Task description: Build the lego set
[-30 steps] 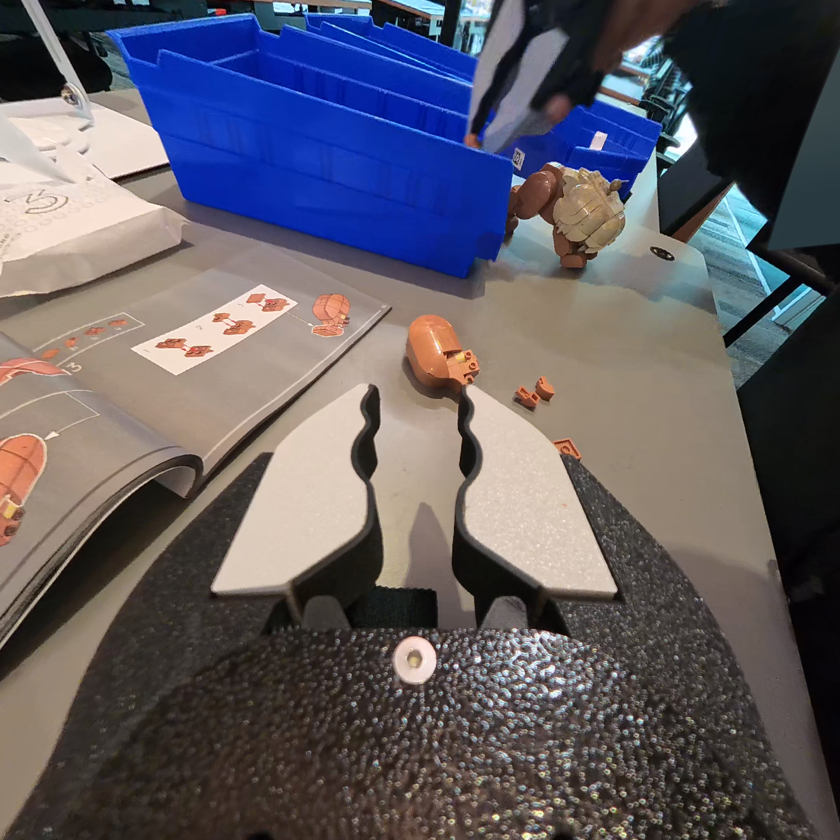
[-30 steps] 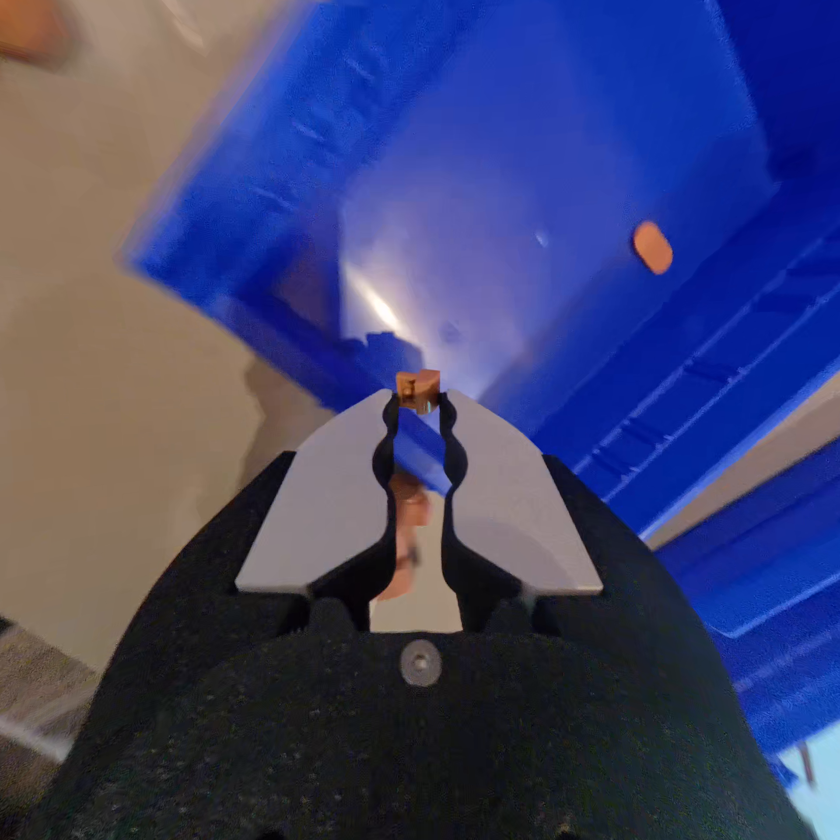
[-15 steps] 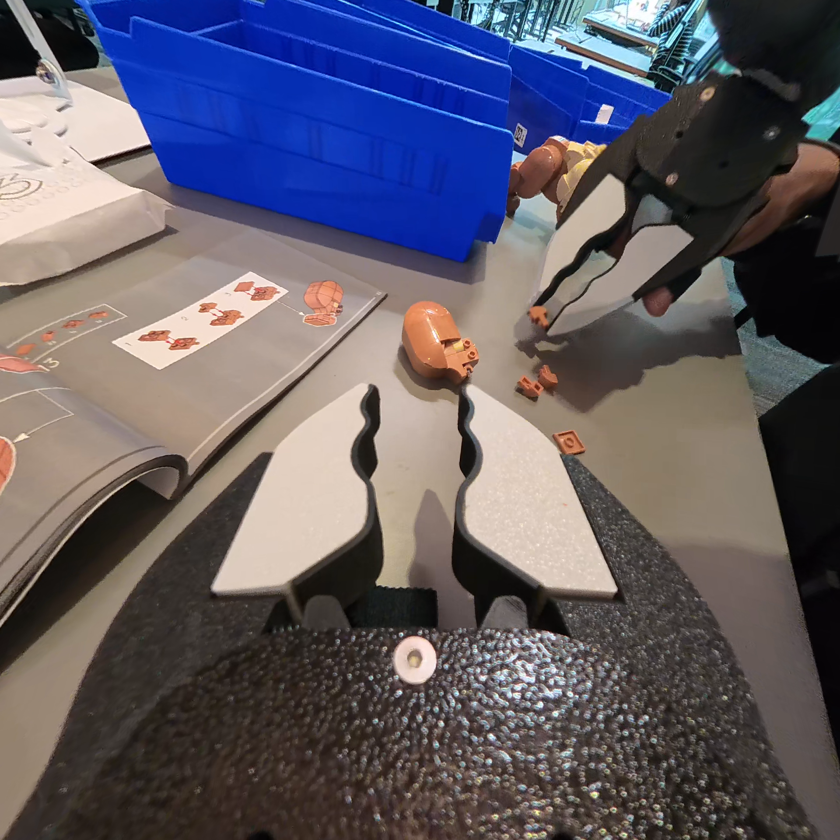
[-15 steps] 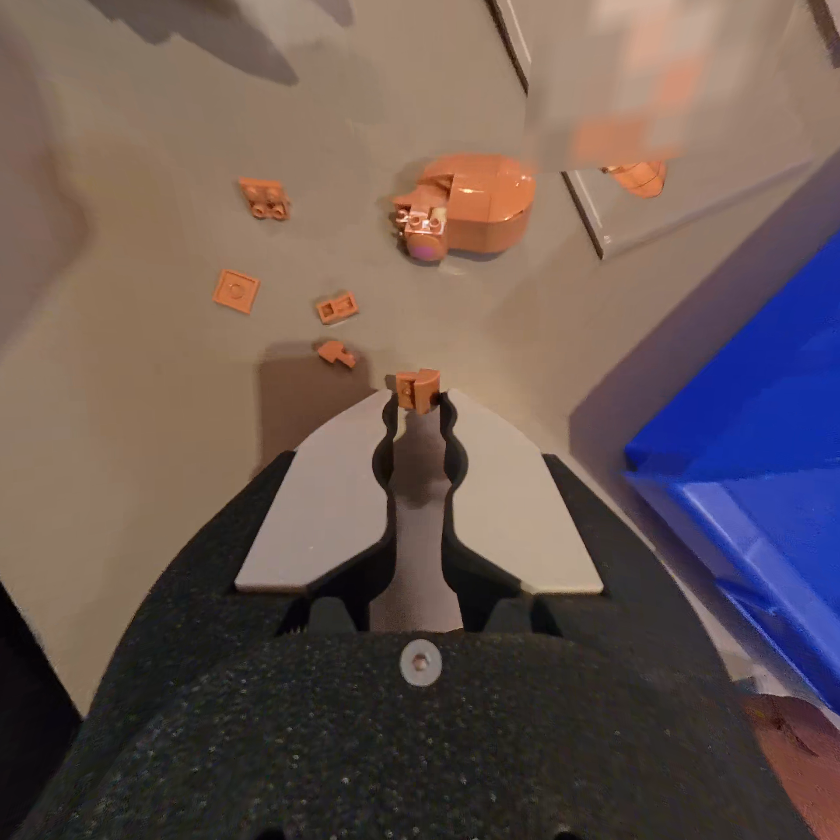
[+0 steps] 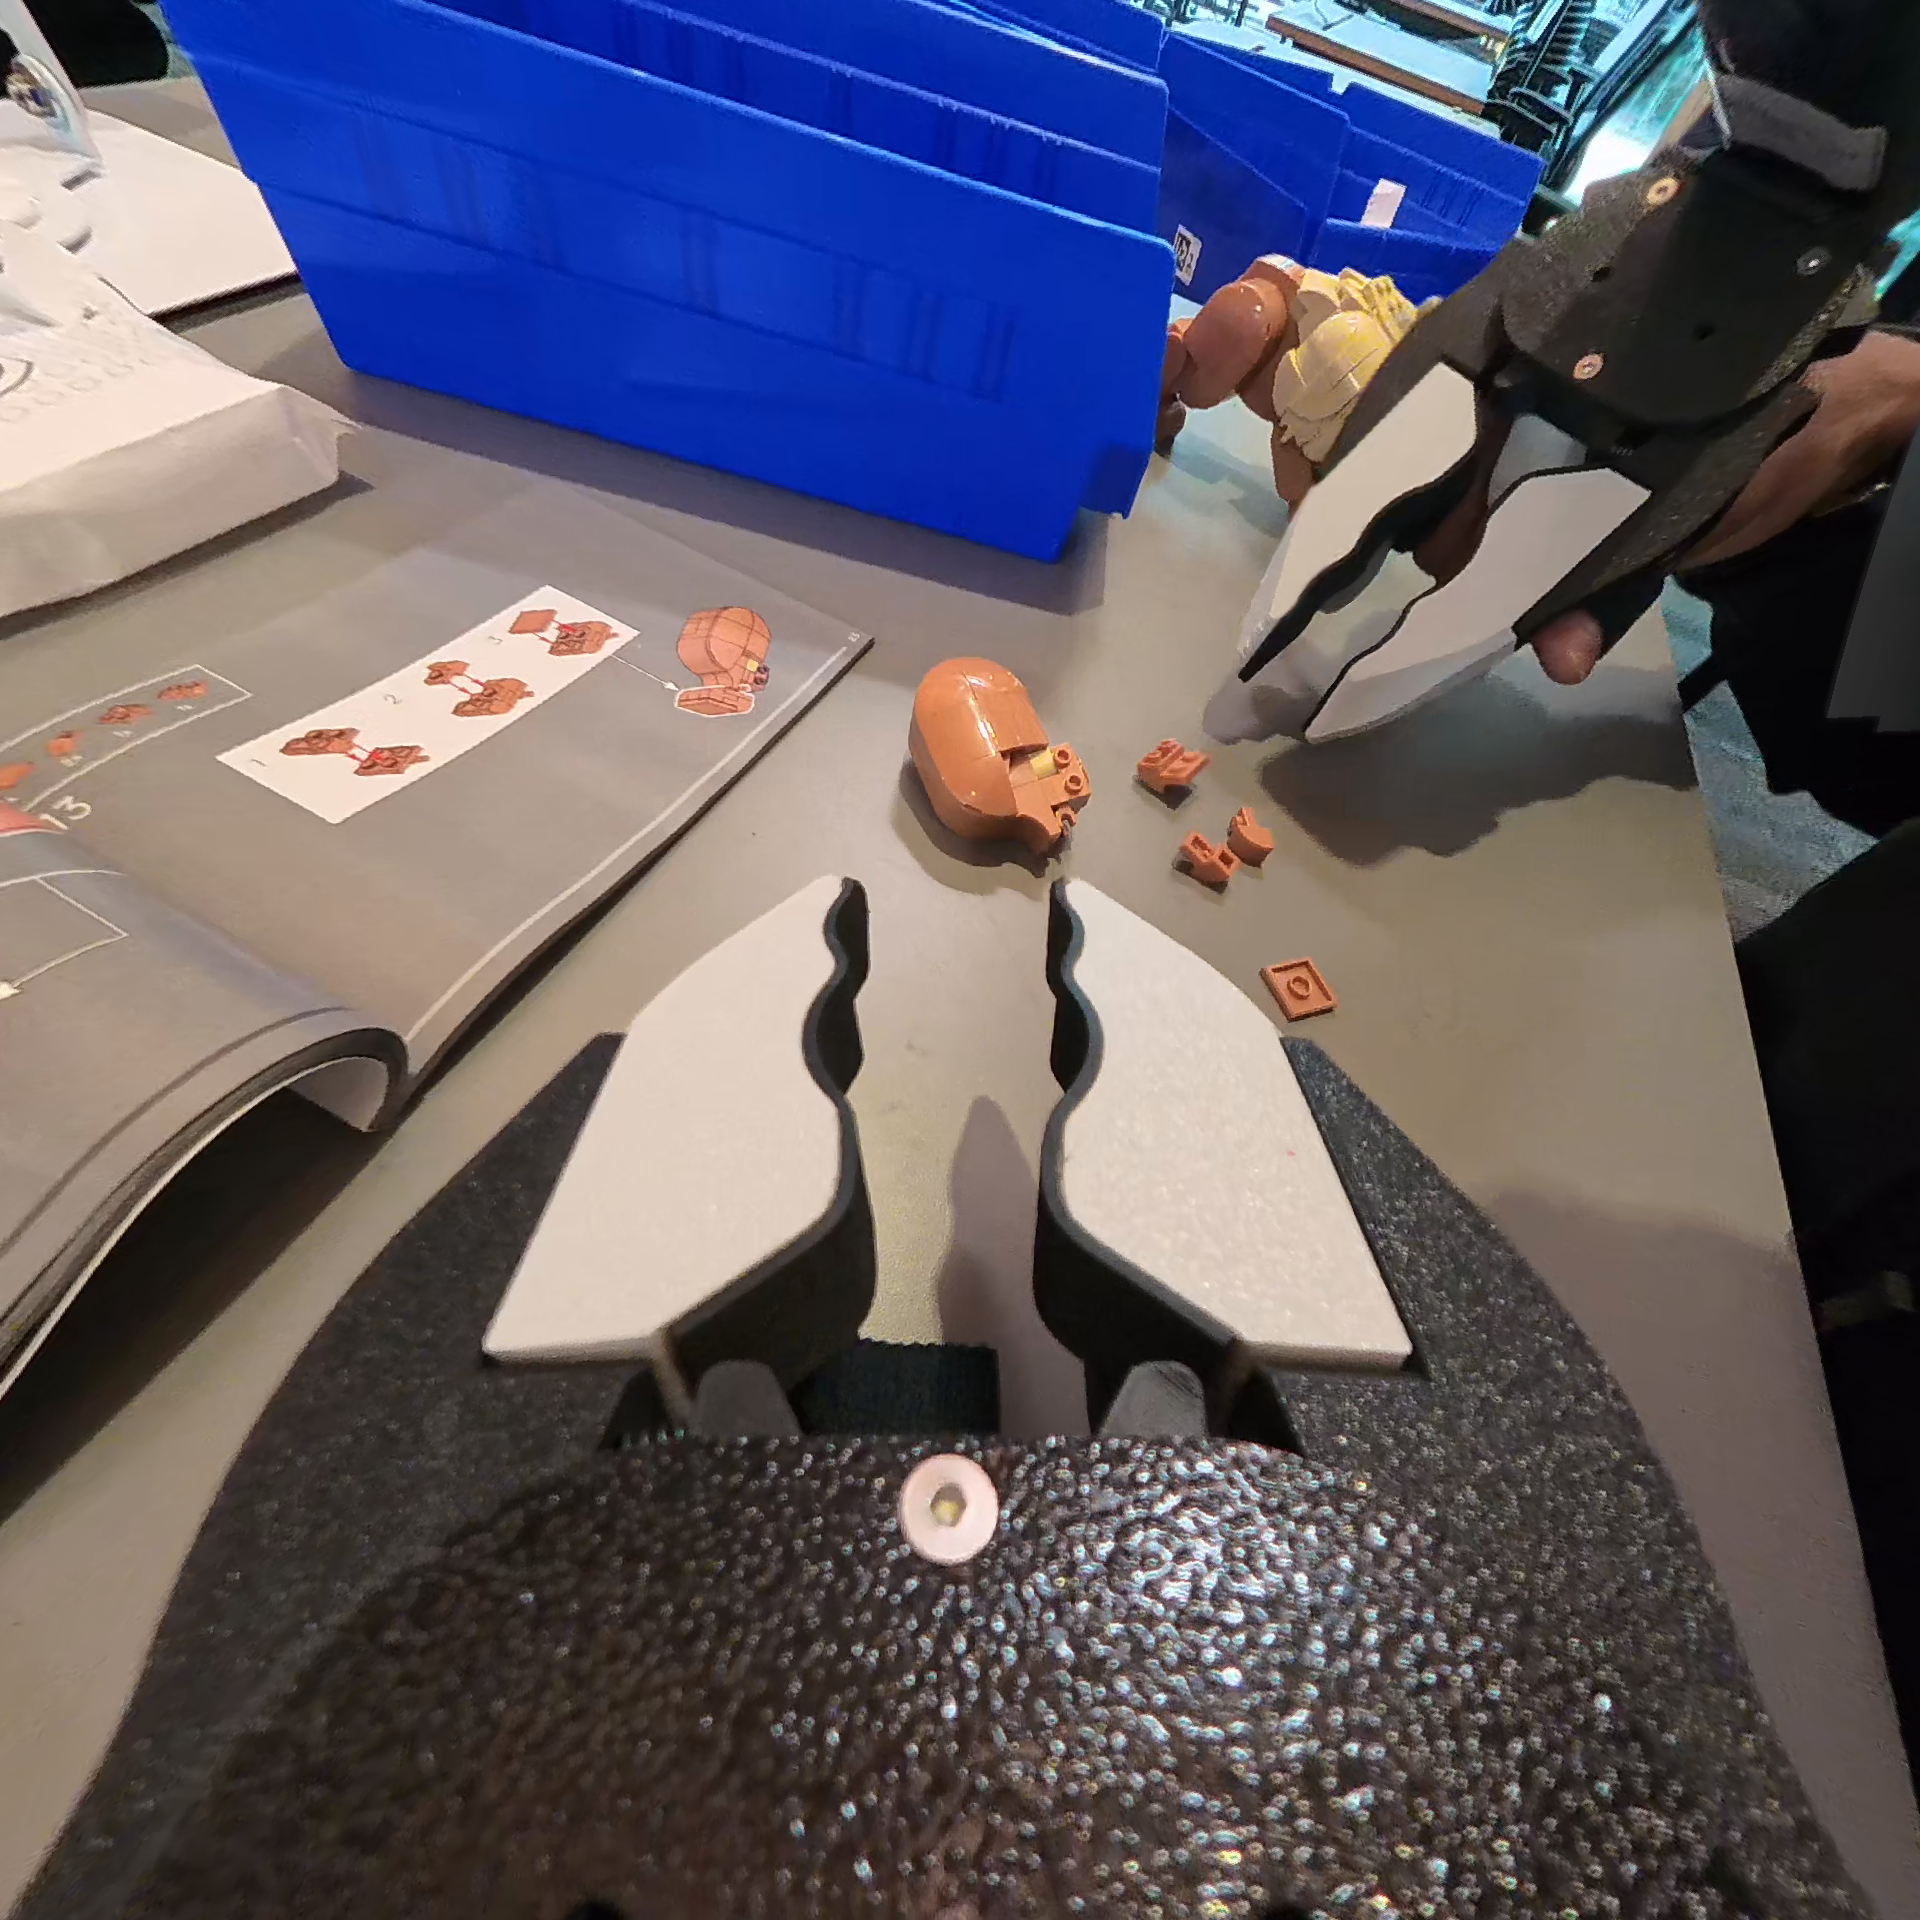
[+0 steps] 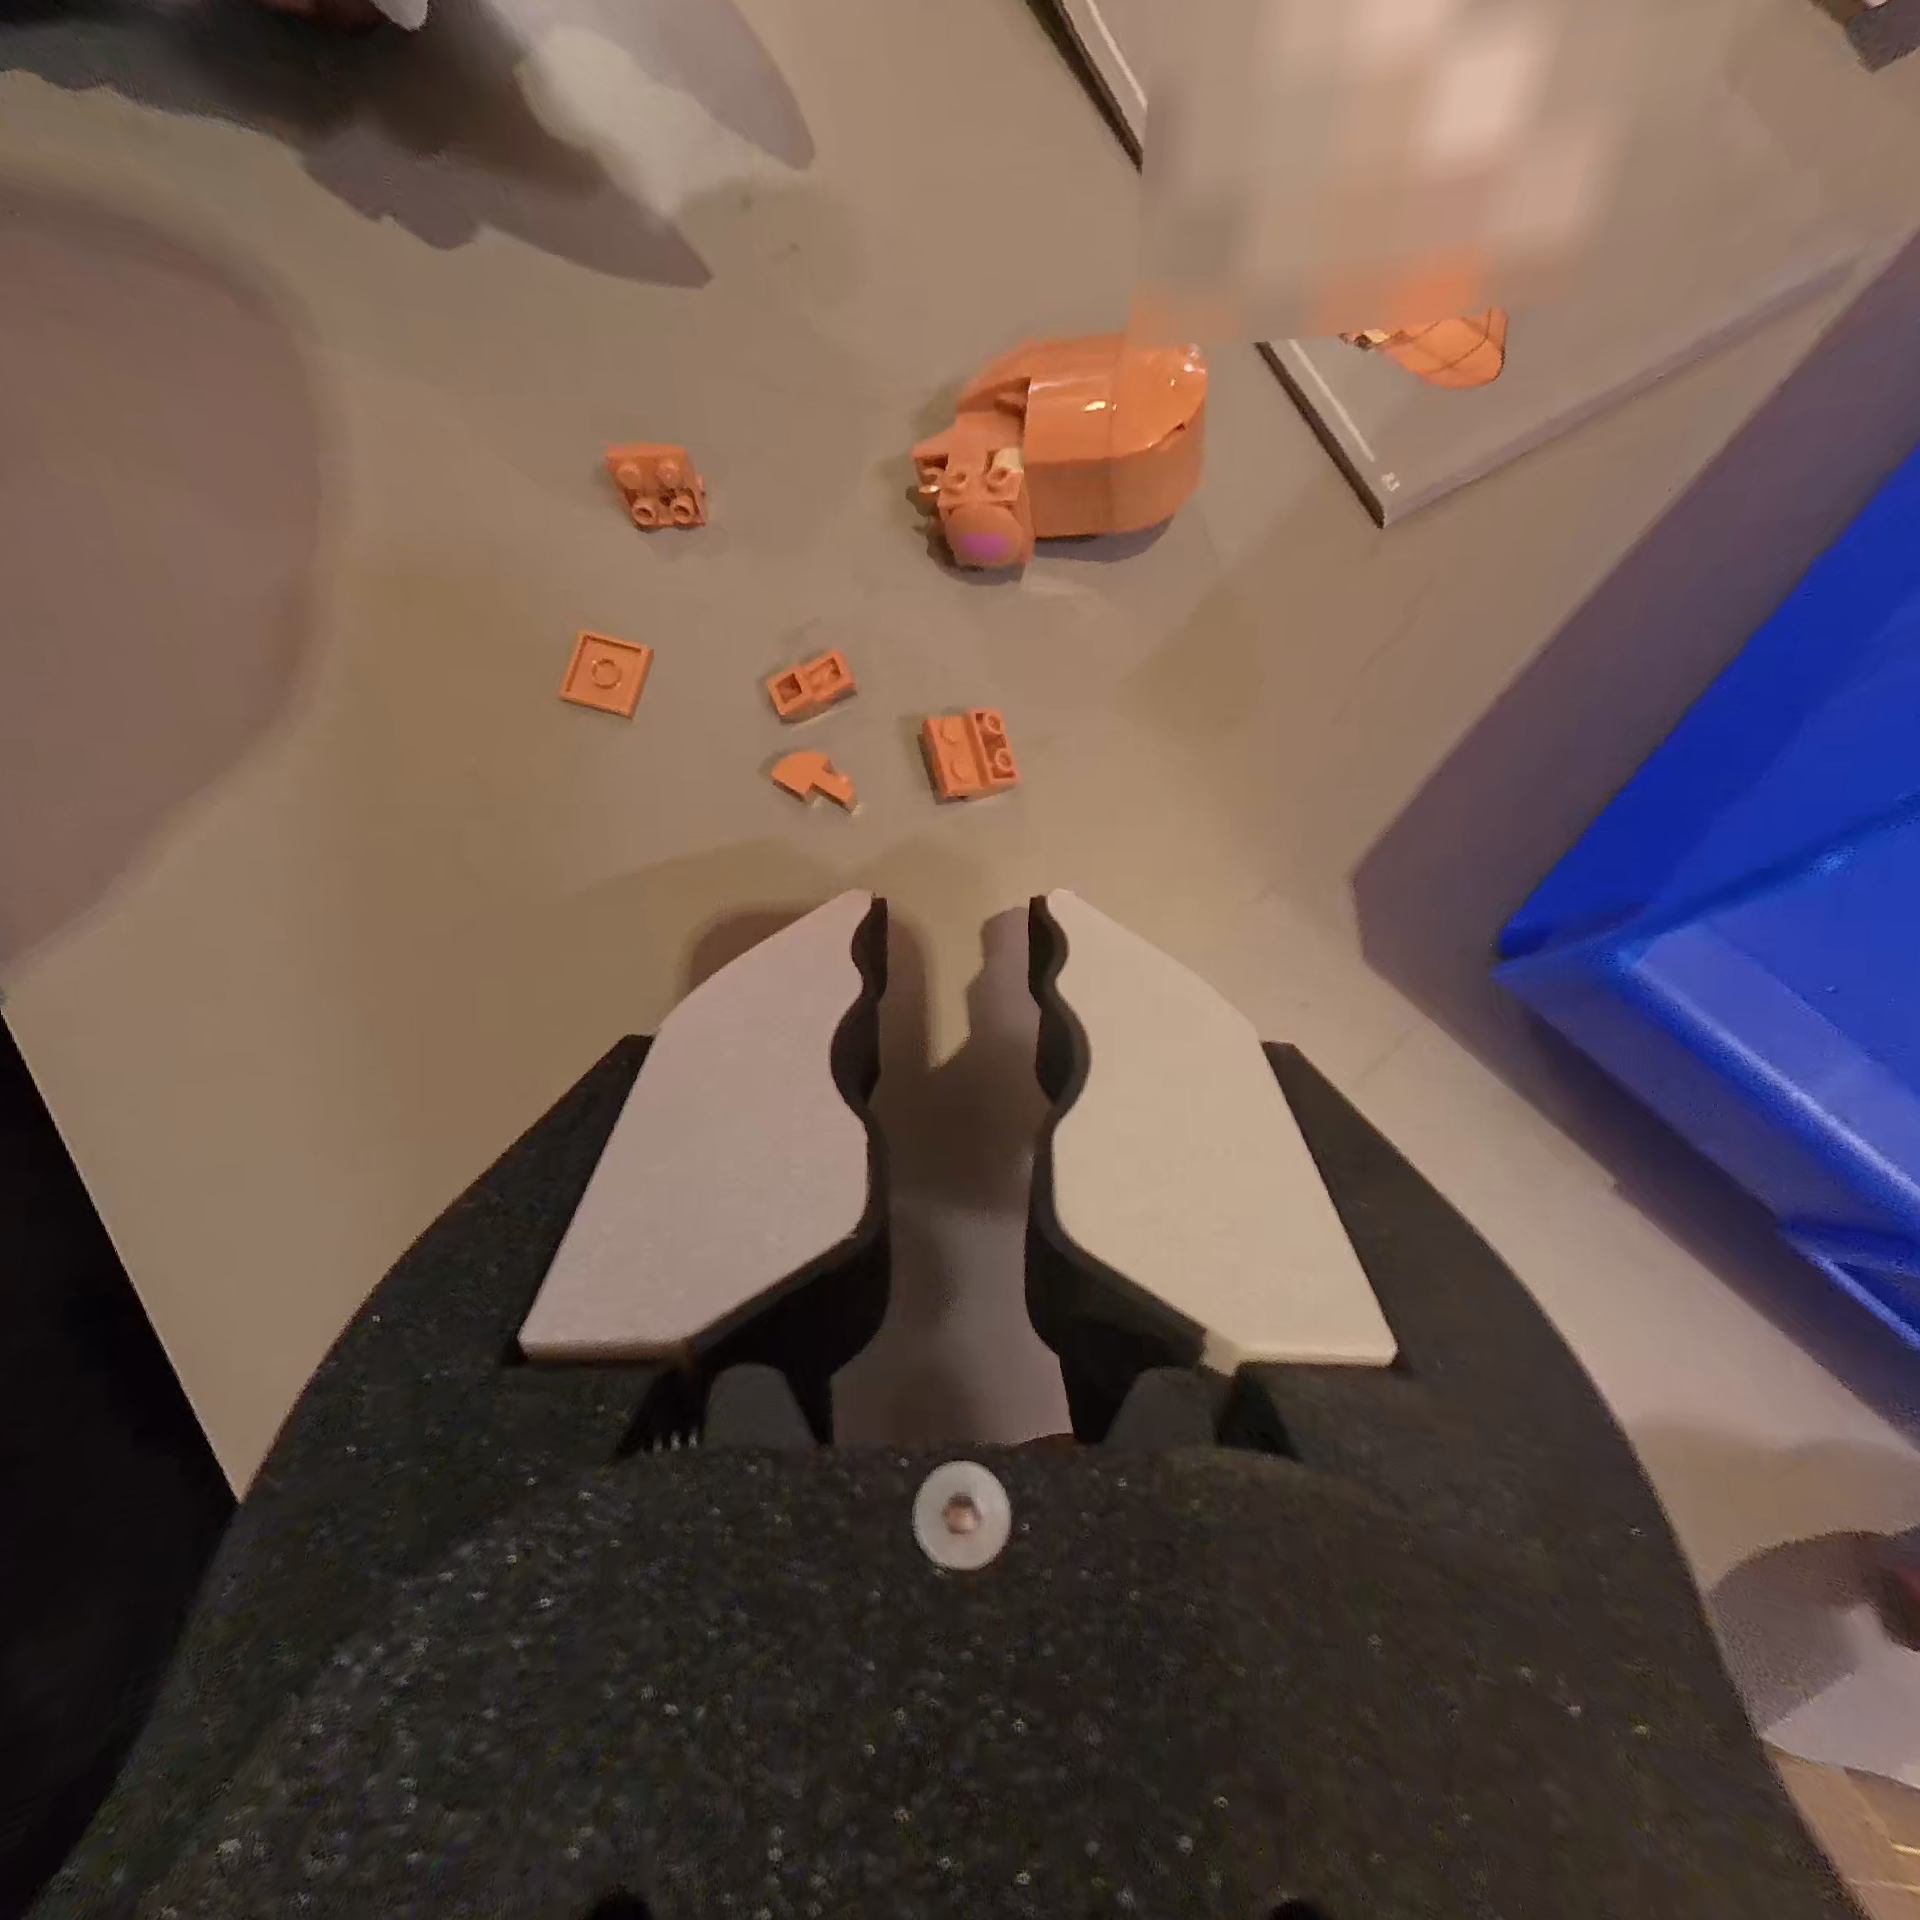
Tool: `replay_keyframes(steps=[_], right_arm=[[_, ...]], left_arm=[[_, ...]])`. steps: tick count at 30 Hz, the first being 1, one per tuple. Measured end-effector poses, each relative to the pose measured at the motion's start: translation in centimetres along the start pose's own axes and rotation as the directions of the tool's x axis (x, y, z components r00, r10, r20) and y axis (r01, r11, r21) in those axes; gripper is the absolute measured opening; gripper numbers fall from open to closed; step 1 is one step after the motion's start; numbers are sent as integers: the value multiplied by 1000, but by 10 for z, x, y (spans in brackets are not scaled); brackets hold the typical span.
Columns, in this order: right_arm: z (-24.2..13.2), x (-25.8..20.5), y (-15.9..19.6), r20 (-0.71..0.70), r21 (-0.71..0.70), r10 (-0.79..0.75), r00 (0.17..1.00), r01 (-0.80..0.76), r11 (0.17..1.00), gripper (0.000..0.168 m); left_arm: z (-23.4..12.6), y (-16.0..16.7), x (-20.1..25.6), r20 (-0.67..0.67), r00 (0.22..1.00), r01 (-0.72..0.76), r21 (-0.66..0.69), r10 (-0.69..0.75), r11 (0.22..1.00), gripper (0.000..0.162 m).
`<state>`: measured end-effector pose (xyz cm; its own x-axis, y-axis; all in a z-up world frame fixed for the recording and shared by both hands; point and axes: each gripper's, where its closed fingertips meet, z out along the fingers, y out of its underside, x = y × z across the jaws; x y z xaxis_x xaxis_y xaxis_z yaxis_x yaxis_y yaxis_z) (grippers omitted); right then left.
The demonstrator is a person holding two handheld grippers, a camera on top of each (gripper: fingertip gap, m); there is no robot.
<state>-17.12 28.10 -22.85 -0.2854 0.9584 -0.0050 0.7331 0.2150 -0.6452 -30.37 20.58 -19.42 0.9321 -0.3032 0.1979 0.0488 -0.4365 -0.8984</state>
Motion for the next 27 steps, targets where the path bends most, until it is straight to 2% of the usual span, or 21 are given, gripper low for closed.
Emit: replay_keyframes(steps=[8, 12, 15, 18, 21, 27], right_arm=[[-2, 0, -18, -54, 176, -36, 998, 45, 983, 26], [-8, 3, -25, -74, 247, -93, 993, 109, 963, 26], [-5, 7, -14, -37, 199, -86, 996, 92, 976, 28], [0, 12, -1, 1, 158, -53, 999, 53, 986, 33], [2, 15, 6, 52, 155, 7, 999, -15, 988, 34], [1, 22, 3, 103, 175, 85, 991, -102, 979, 30]], left_arm=[[0, -3, -6, 29, 1000, 2, 19, -3, 1000, 33], [-4, -12, -19, 117, 991, -73, 66, 65, 995, 33], [-9, -31, -22, 138, 989, -76, 198, 49, 977, 33], [-8, -51, -27, 89, 994, 31, 341, -65, 939, 33], [5, -57, -29, 39, 994, 83, 348, -103, 934, 33], [20, -56, -28, 23, 995, 82, 295, -92, 952, 33]])
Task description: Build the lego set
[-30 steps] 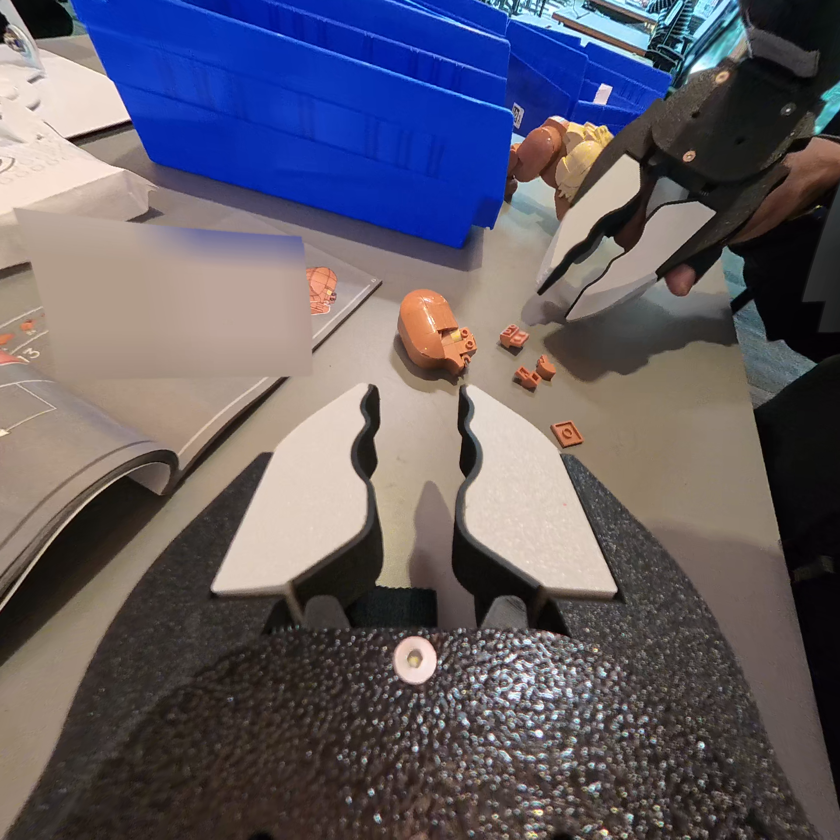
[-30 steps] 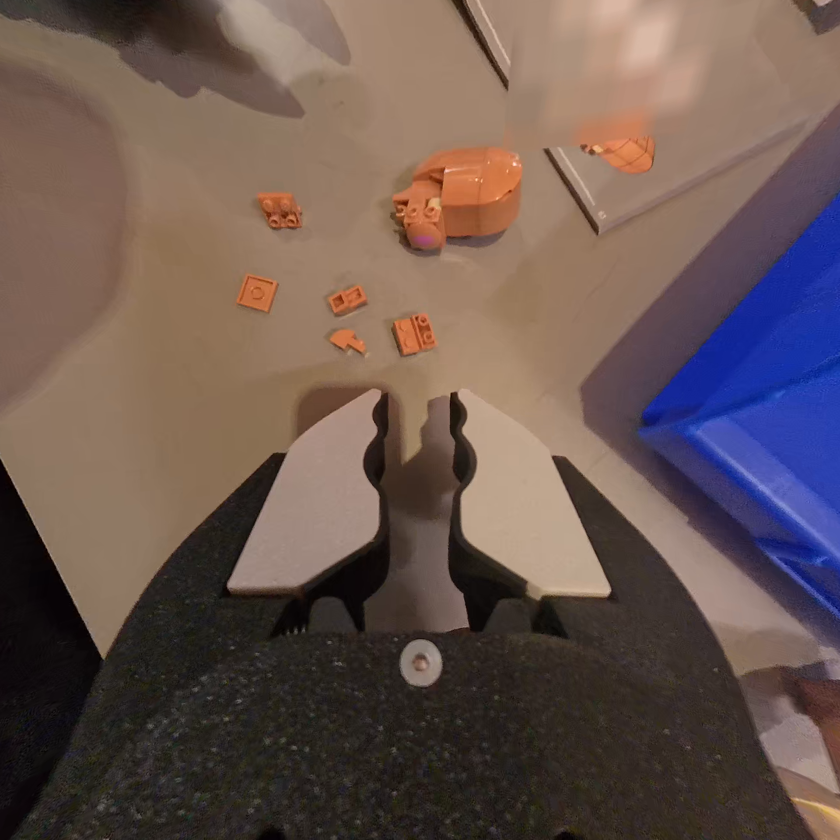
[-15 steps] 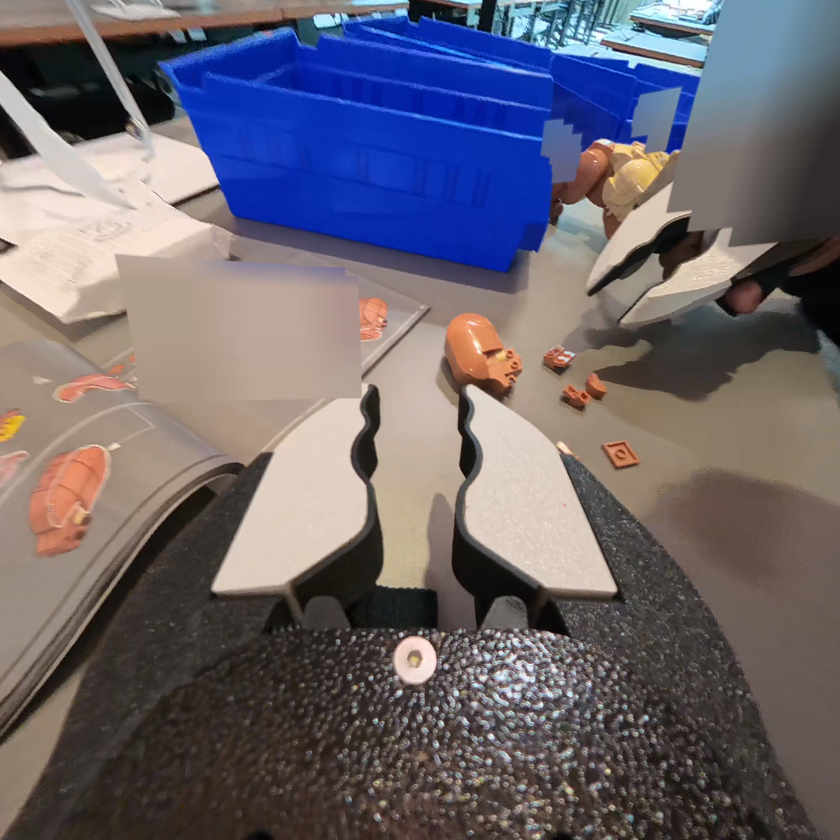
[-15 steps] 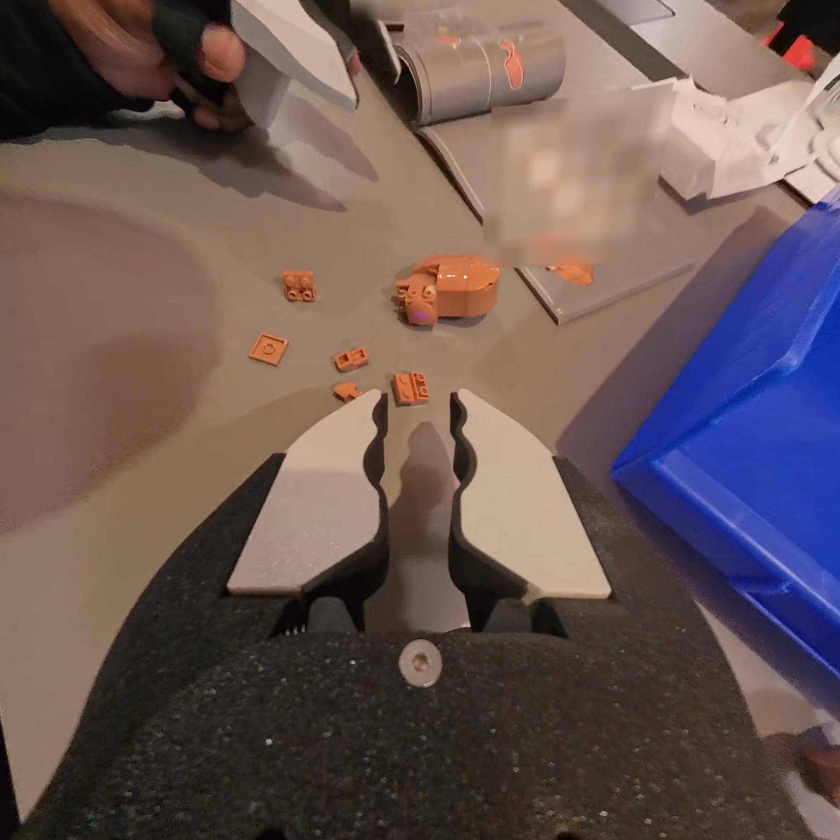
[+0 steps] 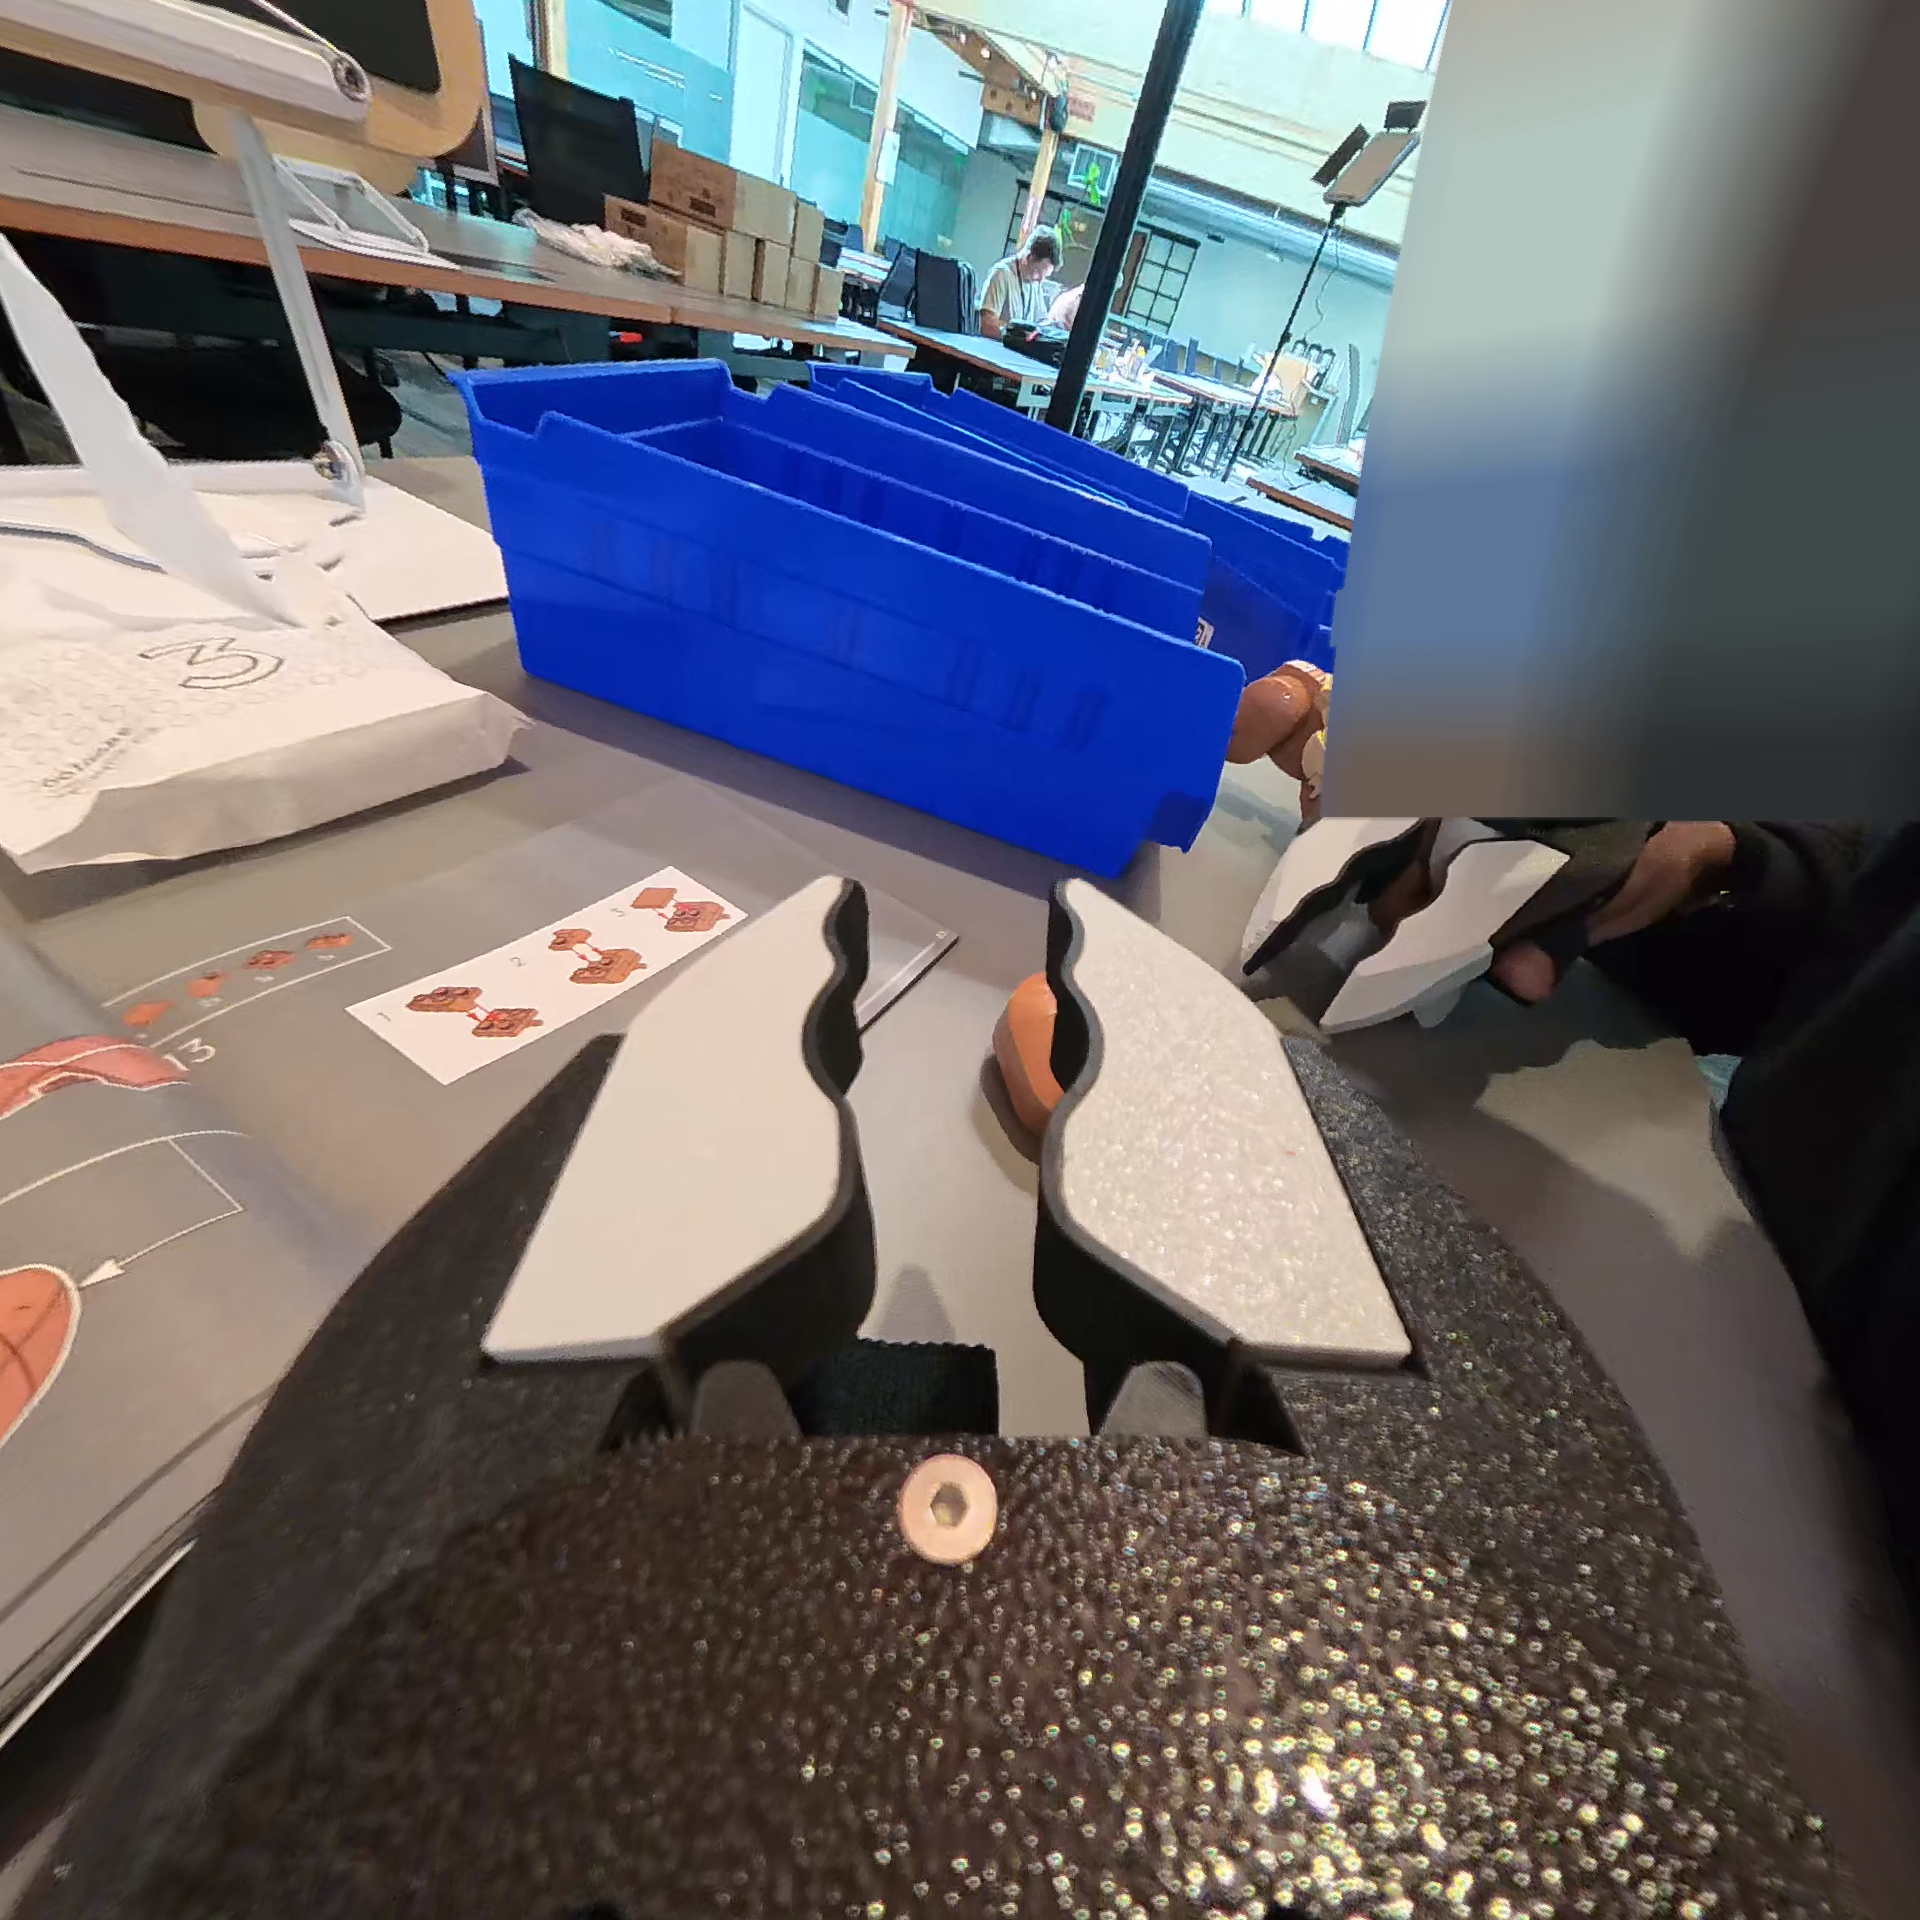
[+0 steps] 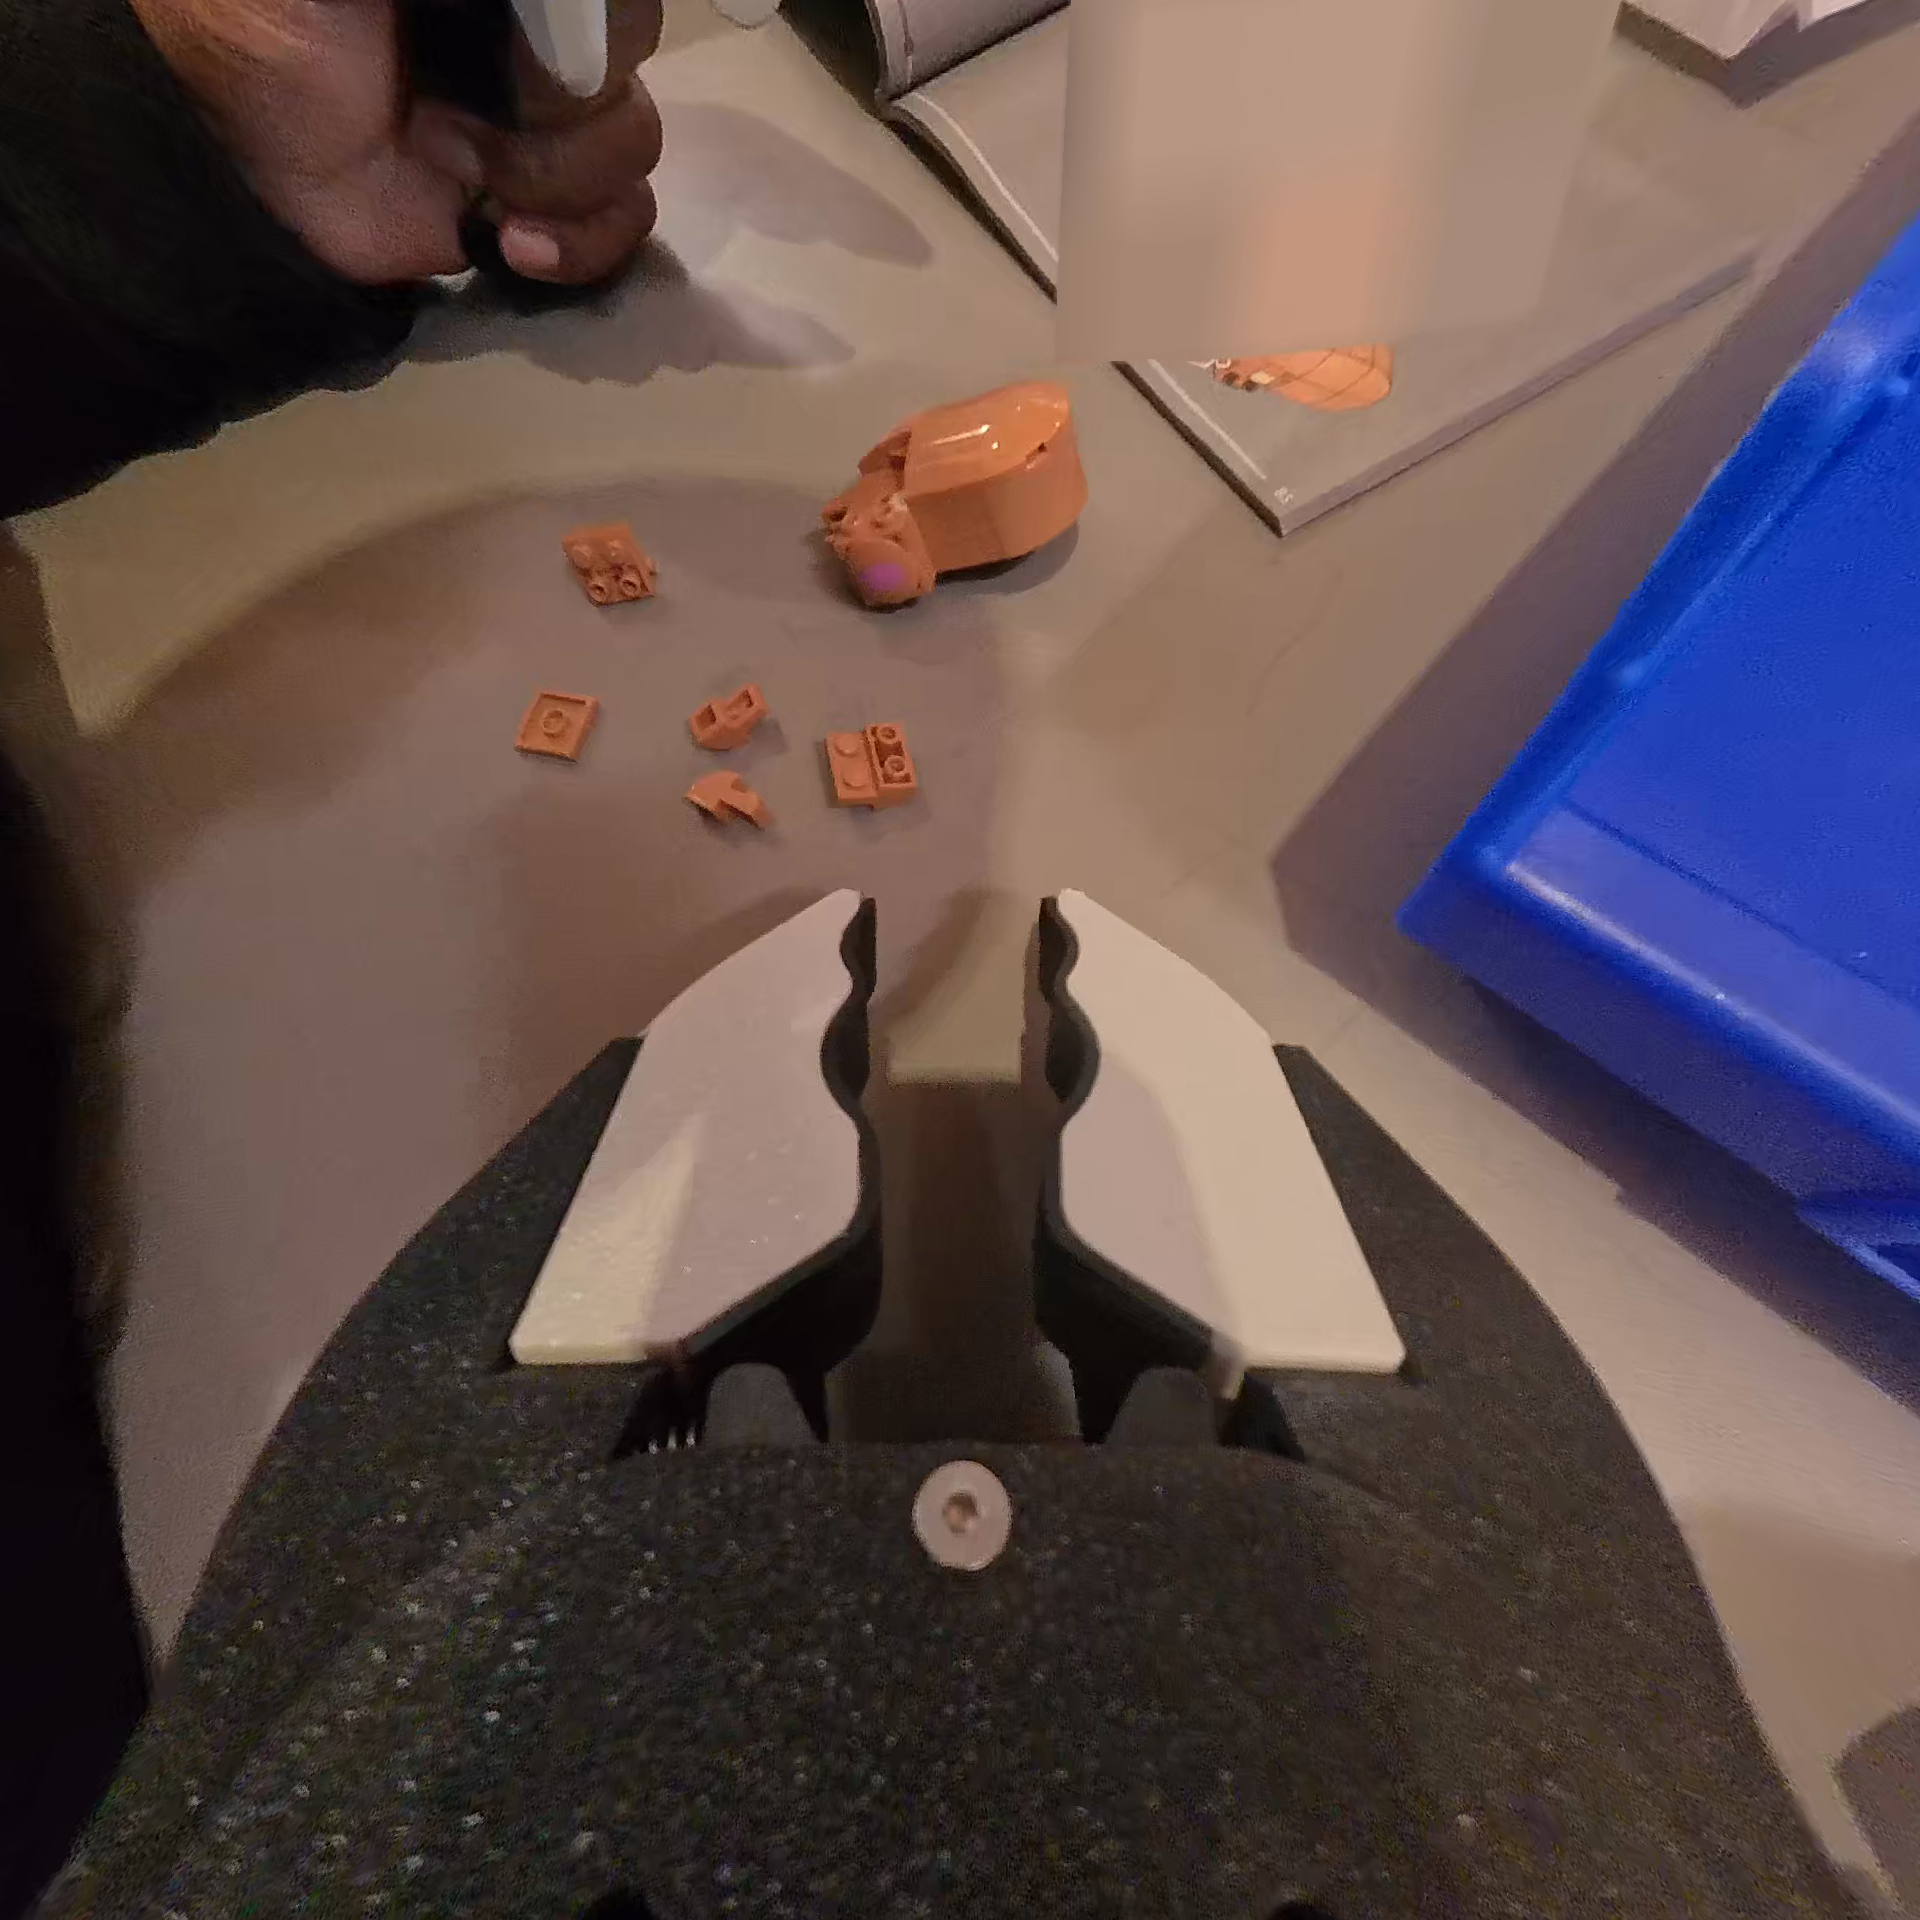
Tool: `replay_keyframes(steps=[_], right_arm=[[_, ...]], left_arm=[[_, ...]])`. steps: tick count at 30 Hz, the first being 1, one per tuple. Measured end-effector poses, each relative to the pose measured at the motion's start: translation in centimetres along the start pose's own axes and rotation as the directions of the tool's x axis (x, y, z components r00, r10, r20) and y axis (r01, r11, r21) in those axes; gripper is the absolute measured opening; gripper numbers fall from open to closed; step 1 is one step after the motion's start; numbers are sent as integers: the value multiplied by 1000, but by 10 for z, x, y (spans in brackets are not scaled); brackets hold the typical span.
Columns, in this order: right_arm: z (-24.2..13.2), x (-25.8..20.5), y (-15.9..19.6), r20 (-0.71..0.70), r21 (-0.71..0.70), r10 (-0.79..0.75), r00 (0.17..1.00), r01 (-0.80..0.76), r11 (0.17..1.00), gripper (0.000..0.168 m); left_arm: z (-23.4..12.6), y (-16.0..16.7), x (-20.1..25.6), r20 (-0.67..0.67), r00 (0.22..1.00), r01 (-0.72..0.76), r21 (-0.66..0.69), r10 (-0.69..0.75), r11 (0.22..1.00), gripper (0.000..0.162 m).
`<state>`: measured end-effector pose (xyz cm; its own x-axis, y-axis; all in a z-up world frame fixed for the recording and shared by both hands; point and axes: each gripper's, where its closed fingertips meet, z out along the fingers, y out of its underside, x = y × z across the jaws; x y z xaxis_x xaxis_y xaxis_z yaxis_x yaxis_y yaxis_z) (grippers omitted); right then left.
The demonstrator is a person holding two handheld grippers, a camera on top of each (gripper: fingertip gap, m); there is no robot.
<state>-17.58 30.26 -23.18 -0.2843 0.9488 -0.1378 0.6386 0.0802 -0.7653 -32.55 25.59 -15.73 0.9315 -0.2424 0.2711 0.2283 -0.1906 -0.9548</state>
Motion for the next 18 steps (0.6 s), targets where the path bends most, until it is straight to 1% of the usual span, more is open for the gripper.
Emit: replay_keyframes(steps=[3, 6, 9, 14, 18], right_arm=[[2, 0, 0, -1, -12, -7, 1000, 7, 1000, 29], [5, -4, 0, -16, -24, -53, 998, 53, 998, 27], [8, -8, -2, -37, -28, -79, 996, 78, 997, 26], [21, -30, -5, -28, -67, -57, 998, 55, 996, 24], [28, -43, -5, -76, -109, -93, 993, 84, 990, 23]], left_arm=[[-1, 0, 3, -20, 1000, 9, 1, -9, 1000, 33], [-1, 10, 13, -65, 997, 37, -61, -41, 997, 33], [-3, 23, 26, -94, 995, 32, -137, -45, 990, 33], [-20, 48, 41, -115, 991, 35, -281, -70, 959, 33], [-39, 63, 55, -125, 987, 57, -335, -105, 941, 33]])
